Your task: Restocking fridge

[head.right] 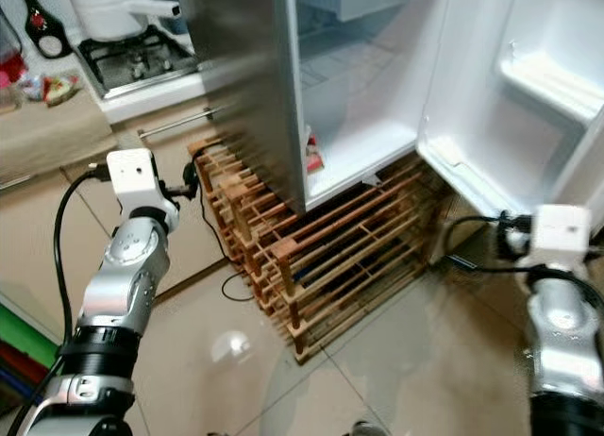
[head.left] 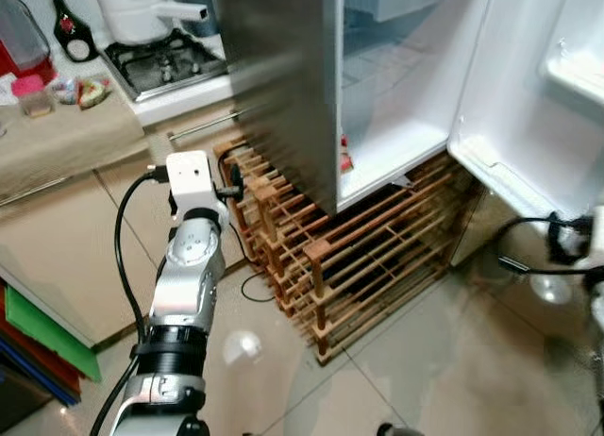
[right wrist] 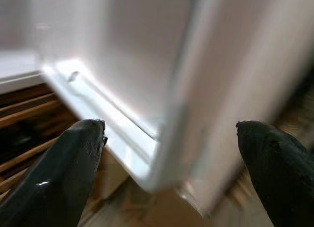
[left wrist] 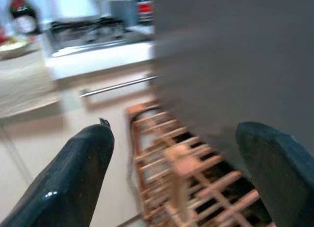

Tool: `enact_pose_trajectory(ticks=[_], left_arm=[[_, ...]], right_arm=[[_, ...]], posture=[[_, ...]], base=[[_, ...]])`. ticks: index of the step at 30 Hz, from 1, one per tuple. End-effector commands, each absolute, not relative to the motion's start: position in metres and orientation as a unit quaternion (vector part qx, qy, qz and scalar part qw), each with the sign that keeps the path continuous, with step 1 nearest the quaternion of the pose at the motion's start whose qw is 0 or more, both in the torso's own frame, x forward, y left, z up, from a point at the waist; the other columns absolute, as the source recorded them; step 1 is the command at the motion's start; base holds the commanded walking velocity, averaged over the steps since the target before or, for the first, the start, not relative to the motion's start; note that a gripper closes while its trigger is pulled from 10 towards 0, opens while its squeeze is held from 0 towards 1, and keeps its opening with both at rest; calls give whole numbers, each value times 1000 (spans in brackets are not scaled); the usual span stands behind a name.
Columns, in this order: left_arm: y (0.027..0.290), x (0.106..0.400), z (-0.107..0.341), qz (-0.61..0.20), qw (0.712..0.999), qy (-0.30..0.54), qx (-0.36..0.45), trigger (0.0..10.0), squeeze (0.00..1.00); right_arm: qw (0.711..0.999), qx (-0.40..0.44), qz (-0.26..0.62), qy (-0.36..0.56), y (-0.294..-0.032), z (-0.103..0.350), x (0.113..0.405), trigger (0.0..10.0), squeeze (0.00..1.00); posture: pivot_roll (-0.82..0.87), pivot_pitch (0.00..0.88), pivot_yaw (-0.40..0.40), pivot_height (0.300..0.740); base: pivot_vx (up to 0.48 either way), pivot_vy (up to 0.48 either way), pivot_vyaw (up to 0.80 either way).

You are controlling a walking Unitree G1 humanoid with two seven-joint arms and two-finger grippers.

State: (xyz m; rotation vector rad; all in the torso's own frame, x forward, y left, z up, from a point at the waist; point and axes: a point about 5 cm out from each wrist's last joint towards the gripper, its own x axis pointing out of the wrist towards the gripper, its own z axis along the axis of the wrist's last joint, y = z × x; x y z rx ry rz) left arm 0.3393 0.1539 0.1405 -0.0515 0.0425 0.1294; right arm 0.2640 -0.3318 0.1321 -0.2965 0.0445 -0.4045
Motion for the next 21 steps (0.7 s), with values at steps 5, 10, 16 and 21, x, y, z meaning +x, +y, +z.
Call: enact_pose_trajectory(ticks=[5,10,16,21], left_arm=[[148,341,141,52,998,22,-25,10000,0],[147,341,139,22,1000,15,10,10000,0],[160,332,131,32,999,25,25,10000,0],[181,309,119,92,995,46,0,10000,0]], right_arm=[[991,-87,-100,-26,-268,140,282,10000,0],[1000,-14,-9,-23,-206,130,286,10000,0],[999,13,34,-1,-178,118,286,10000,0],[998,6,55,30,-176,104,284,10000,0]], posture=[[-103,0,112,740],[-100,0,97,740],[-76,0,72,740],[-25,0,5,740]], base=[[0,0,0],[0,0,569],[0,0,701],[0,0,639]])
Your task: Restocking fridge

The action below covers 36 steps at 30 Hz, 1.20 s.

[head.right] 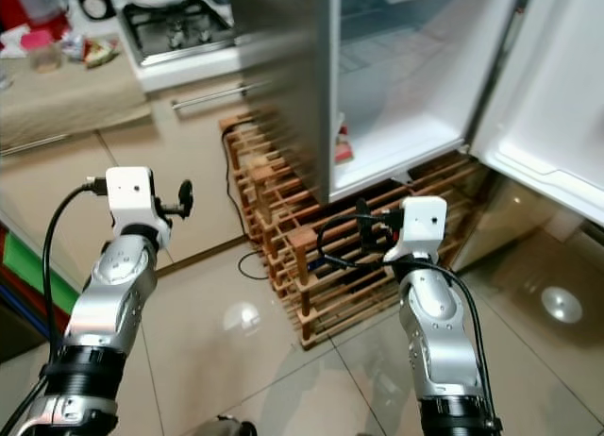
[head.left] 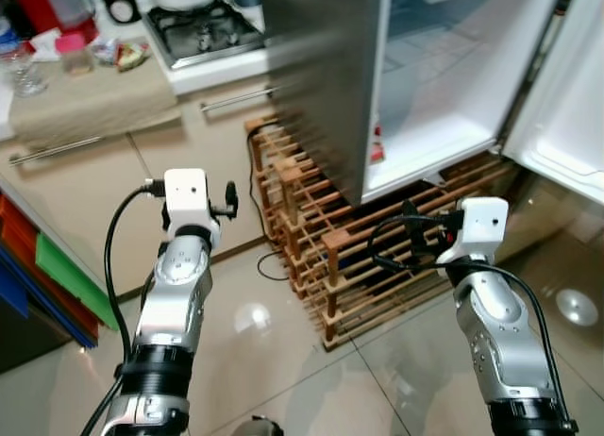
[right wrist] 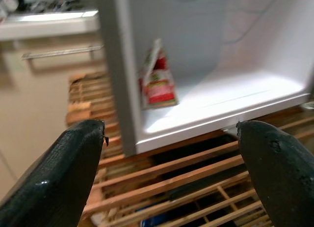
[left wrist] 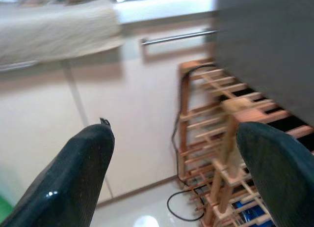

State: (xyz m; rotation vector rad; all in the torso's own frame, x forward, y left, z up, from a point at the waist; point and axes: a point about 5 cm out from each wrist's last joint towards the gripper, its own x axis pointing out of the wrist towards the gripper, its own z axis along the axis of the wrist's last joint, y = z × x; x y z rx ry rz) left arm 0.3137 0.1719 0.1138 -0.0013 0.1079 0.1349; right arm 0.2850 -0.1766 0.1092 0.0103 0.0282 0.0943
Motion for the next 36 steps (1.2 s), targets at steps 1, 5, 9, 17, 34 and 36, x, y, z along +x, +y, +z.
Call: enact_pose_trajectory(ticks=[1,5,9,17,34,36], left_arm=[[183,306,122,96,995,36,8,10000,0],[181,303,135,100,995,-3,22,10000,0],[163,307,142,56,998,-25,-3,10000,0],[159,316,138,61,998,6,-30,10000,0],[144,327,143,50,999,5,15,10000,0],[143,328,144,50,999,4,15,10000,0]], right_arm=[[998,-2,58,33,-177,103,284,10000,0],[997,-15,68,42,-177,100,293,10000,0],[996,-22,76,42,-174,101,305,10000,0],[997,-16,73,15,-163,113,321,10000,0],[998,10,62,16,-168,106,319,10000,27],[998,7,64,12,-168,107,320,10000,31]], posture=[[-17,0,-6,740],[6,0,-40,740],[15,0,-51,740],[-13,0,-18,740],[-18,0,-9,740],[-21,0,-10,740]], base=[[0,0,625],[0,0,611],[0,0,609],[0,0,595],[0,251,586],[0,0,569]])
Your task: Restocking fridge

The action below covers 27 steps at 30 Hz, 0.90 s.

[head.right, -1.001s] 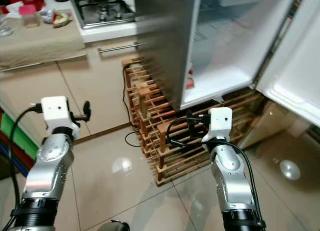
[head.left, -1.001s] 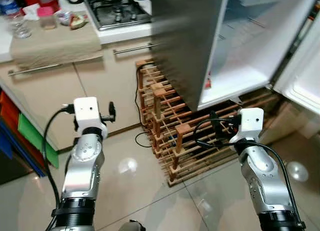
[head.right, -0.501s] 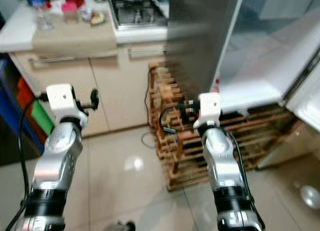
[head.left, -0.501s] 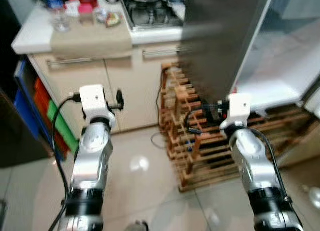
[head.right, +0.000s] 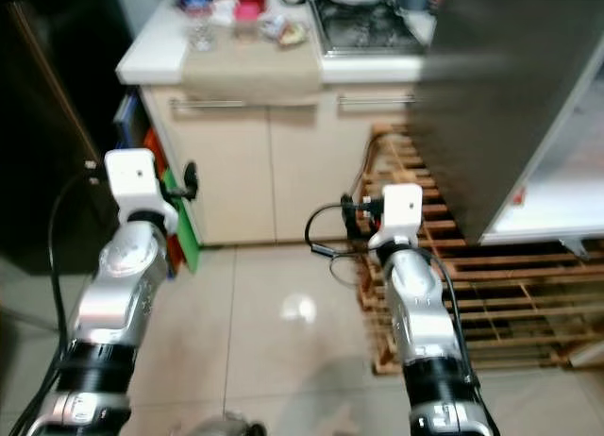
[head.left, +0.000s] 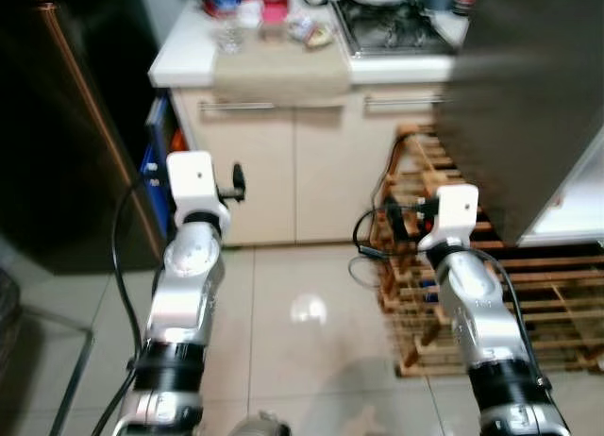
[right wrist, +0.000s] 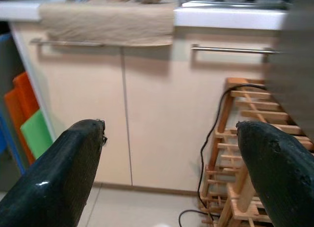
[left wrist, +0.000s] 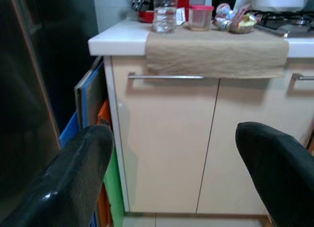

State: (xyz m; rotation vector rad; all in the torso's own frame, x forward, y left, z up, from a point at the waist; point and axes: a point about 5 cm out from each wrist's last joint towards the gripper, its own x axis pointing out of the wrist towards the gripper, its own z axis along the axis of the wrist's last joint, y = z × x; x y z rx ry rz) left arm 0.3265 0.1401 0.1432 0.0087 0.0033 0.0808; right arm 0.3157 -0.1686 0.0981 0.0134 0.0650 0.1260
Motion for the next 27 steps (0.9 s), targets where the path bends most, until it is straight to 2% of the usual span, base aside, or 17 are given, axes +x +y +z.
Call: enact_pose_trajectory(ticks=[1,3,14,19,25,27], left_arm=[[143,329,144,50,999,3,15,10000,0],[141,330,146,48,999,1,15,10000,0],[134,335,162,-13,999,-48,4,10000,0],[125,336,178,-38,995,-92,10,10000,0],[130,339,179,-26,995,-91,5,10000,0],[133,340,177,-14,996,-86,3,10000,0]], right_arm=[[998,6,64,10,-168,108,320,10000,31],[998,5,65,5,-169,110,321,10000,0],[998,-12,35,-44,-169,126,315,10000,0],[998,3,13,-58,-167,128,314,10000,0],[999,-1,22,-46,-163,126,315,10000,0],[998,-3,26,-49,-162,128,315,10000,0]], posture=[[-20,0,-11,740],[-18,0,-13,740],[-22,0,-3,740],[-33,0,12,740],[-30,0,11,740],[-30,0,11,740]], base=[[0,0,563],[0,0,588],[0,0,0],[480,0,0],[480,0,-774],[480,0,0]])
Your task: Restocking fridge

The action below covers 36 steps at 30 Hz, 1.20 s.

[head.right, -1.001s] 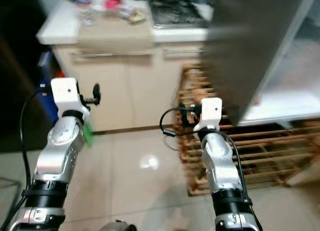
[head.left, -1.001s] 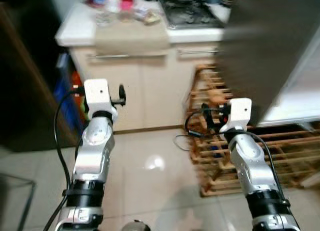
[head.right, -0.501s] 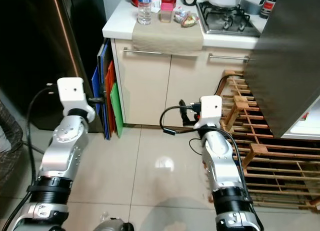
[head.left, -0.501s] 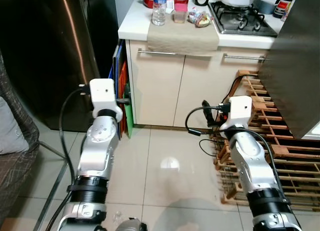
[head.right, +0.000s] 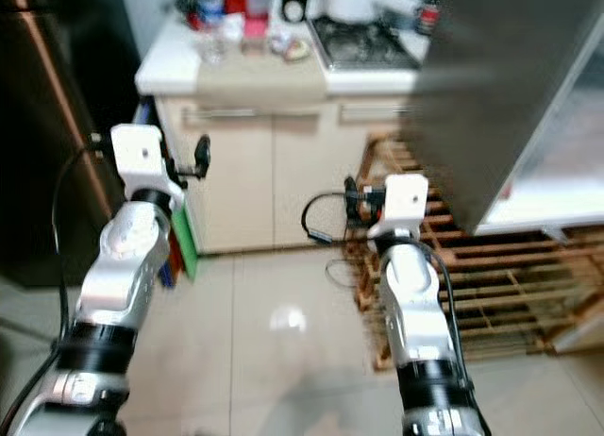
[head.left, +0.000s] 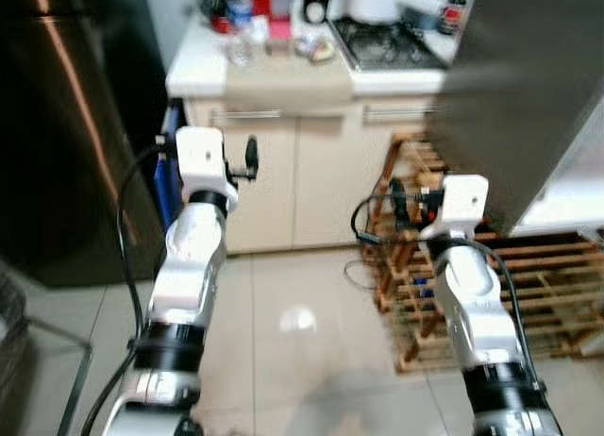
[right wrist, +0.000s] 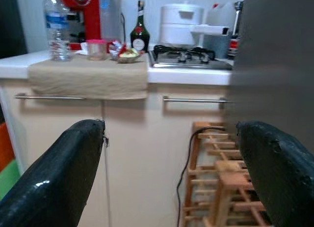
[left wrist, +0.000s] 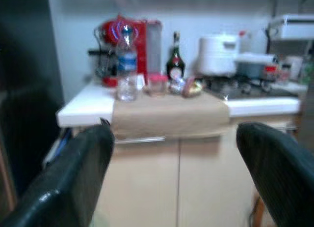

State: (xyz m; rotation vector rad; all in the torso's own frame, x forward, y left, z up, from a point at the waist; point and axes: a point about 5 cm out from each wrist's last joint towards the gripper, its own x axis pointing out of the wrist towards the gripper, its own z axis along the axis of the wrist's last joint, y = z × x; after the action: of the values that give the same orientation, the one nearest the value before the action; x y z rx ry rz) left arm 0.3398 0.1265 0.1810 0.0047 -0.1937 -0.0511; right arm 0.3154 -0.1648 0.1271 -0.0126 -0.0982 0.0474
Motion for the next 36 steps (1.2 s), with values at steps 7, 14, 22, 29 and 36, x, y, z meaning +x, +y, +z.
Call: enact_pose_trajectory(ticks=[7,14,22,29,36], left_arm=[[138,342,172,-4,998,-70,10,10000,0],[138,344,175,2,997,-76,4,10000,0],[139,345,176,1,997,-78,7,10000,0],[143,353,187,-3,996,-93,16,10000,0],[144,355,192,-6,995,-102,19,10000,0]], right_arm=[[998,-3,33,-52,-159,130,317,10000,0],[998,-3,36,-54,-157,131,319,10000,0],[998,-5,41,-56,-152,133,322,10000,0],[997,-4,36,-65,-156,136,322,10000,0],[997,-5,38,-68,-154,137,323,10000,0]], posture=[[-27,0,12,740],[-23,0,13,740],[-19,0,13,740],[-19,0,11,740],[-19,0,14,740]], base=[[466,0,0],[464,0,0],[458,0,312],[469,0,63],[480,0,0]])
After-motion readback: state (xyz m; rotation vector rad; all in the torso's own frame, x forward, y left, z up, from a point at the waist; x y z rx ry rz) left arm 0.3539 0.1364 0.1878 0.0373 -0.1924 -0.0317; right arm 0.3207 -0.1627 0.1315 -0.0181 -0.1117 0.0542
